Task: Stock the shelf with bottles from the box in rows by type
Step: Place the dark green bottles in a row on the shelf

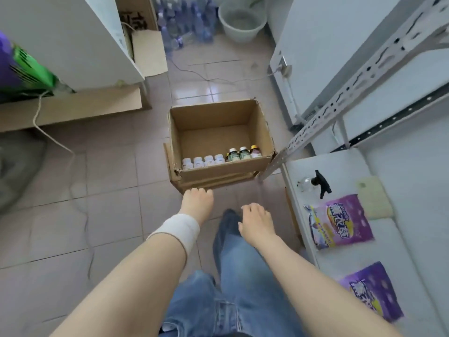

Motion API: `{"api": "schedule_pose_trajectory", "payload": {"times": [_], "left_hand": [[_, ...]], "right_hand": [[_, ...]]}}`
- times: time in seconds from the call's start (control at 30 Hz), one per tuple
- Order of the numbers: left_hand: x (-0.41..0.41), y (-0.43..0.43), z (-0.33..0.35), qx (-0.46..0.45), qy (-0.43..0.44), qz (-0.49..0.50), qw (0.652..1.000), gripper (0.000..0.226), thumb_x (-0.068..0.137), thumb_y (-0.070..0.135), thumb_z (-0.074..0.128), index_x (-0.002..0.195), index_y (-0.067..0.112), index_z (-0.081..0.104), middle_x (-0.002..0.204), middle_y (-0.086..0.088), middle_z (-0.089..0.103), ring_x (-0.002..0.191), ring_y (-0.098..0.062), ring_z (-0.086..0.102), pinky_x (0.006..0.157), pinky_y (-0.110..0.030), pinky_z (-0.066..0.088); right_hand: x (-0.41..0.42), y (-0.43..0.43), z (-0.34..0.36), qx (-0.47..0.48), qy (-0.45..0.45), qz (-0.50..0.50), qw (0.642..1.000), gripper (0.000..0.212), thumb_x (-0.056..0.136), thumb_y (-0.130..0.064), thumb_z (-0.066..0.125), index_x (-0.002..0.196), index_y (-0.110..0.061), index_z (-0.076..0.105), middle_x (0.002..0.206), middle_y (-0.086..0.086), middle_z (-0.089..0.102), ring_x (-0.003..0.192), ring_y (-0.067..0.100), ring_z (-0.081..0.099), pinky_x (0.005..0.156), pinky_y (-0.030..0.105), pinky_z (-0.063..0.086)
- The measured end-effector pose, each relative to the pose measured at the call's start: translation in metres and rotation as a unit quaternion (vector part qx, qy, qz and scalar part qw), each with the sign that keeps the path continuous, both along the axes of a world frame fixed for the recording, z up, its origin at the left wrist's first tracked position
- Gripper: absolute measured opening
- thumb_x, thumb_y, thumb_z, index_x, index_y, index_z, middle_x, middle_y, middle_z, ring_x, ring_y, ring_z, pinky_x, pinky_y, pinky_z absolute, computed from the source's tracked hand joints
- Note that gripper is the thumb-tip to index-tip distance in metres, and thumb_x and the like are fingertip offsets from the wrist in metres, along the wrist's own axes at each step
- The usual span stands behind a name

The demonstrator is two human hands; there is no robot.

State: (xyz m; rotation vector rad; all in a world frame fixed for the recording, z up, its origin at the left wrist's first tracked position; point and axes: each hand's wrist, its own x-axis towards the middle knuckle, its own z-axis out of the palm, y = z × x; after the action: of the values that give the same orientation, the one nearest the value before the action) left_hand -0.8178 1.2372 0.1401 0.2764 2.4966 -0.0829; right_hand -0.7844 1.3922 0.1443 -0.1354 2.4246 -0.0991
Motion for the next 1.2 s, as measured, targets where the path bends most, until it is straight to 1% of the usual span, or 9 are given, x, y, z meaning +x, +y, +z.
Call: {"api": "schedule_pose_trajectory", "payload": {"times": [0.2,0.4,0.5,0.6,0.8,0.93,1.0,1.1,1.2], "left_hand": [[-0.055,0.016,-0.023,0.023,-0.069,0.069,0.995,0.029,0.094,0.012,0.042,0.122,0.007,0.046,0.127,-0.014,0.055,0.119,-0.032,0.050,0.095,-0.037,0.040],[-0.133,0.015,-0.039,0.071,-0.069,0.114,0.988,0.033,0.093,0.024,0.047,0.122,0.009,0.047,0.126,-0.011,0.055,0.116,-0.030,0.052,0.089,-0.036,0.042],[-0.173,0.012,-0.058,0.081,-0.088,0.119,0.986,0.033,0.094,0.025,0.046,0.123,0.009,0.047,0.124,-0.011,0.056,0.114,-0.029,0.054,0.085,-0.036,0.044],[-0.204,0.009,-0.074,0.097,-0.119,0.168,0.974,0.034,0.094,0.021,0.045,0.126,0.010,0.047,0.126,-0.011,0.055,0.114,-0.029,0.053,0.086,-0.036,0.045],[-0.241,0.028,-0.126,0.149,-0.221,0.259,0.928,0.044,0.094,0.033,0.048,0.133,0.015,0.041,0.129,-0.009,0.055,0.116,-0.028,0.054,0.092,-0.037,0.044],[-0.260,0.048,-0.216,0.210,-0.246,0.412,0.852,0.046,0.094,0.035,0.050,0.132,0.012,0.039,0.127,-0.007,0.058,0.114,-0.026,0.056,0.093,-0.036,0.044],[-0.264,0.055,-0.251,0.219,-0.236,0.458,0.828,0.049,0.094,0.037,0.050,0.133,0.009,0.038,0.128,-0.009,0.057,0.115,-0.027,0.055,0.093,-0.036,0.044],[-0.267,0.059,-0.282,0.227,-0.215,0.473,0.823,0.057,0.090,0.045,0.052,0.131,0.007,0.042,0.129,-0.012,0.053,0.118,-0.027,0.051,0.096,-0.035,0.042],[-0.267,0.058,-0.290,0.281,-0.203,0.463,0.816,0.055,0.087,0.046,0.058,0.126,0.008,0.049,0.128,-0.011,0.054,0.117,-0.024,0.052,0.099,-0.034,0.042]], "right_hand": [[-0.075,0.030,-0.018,0.012,-0.049,0.038,0.998,0.042,0.095,-0.027,0.042,0.133,-0.010,0.039,0.136,0.011,0.042,0.129,0.028,0.036,0.105,0.037,0.031],[-0.171,0.027,-0.036,0.009,-0.041,0.037,0.998,0.045,0.095,-0.031,0.044,0.135,-0.011,0.039,0.137,0.009,0.044,0.128,0.026,0.040,0.104,0.036,0.034],[-0.219,0.023,-0.055,0.012,-0.043,-0.005,0.999,0.047,0.094,-0.031,0.046,0.135,-0.011,0.039,0.137,0.010,0.045,0.127,0.027,0.041,0.103,0.036,0.036],[-0.258,0.022,-0.070,0.014,-0.065,-0.037,0.997,0.047,0.093,-0.029,0.047,0.133,-0.008,0.040,0.135,0.013,0.046,0.125,0.029,0.043,0.101,0.037,0.038],[-0.309,0.038,-0.127,0.022,-0.085,0.025,0.996,0.059,0.087,-0.040,0.058,0.136,-0.013,0.038,0.136,0.010,0.046,0.128,0.027,0.039,0.103,0.036,0.036],[-0.341,0.050,-0.212,0.000,-0.120,0.100,0.988,0.068,0.086,-0.043,0.059,0.141,-0.015,0.032,0.145,0.009,0.038,0.141,0.028,0.020,0.113,0.038,0.023],[-0.352,0.056,-0.243,-0.014,-0.137,0.145,0.980,0.072,0.084,-0.047,0.059,0.143,-0.015,0.030,0.146,0.009,0.036,0.142,0.029,0.017,0.113,0.038,0.021],[-0.361,0.060,-0.271,-0.014,-0.163,0.182,0.970,0.077,0.080,-0.059,0.056,0.141,-0.016,0.033,0.141,0.010,0.041,0.134,0.031,0.027,0.107,0.039,0.028],[-0.365,0.058,-0.278,-0.027,-0.186,0.189,0.964,0.074,0.078,-0.064,0.055,0.135,-0.019,0.043,0.131,0.010,0.048,0.125,0.030,0.033,0.100,0.039,0.032]]}}
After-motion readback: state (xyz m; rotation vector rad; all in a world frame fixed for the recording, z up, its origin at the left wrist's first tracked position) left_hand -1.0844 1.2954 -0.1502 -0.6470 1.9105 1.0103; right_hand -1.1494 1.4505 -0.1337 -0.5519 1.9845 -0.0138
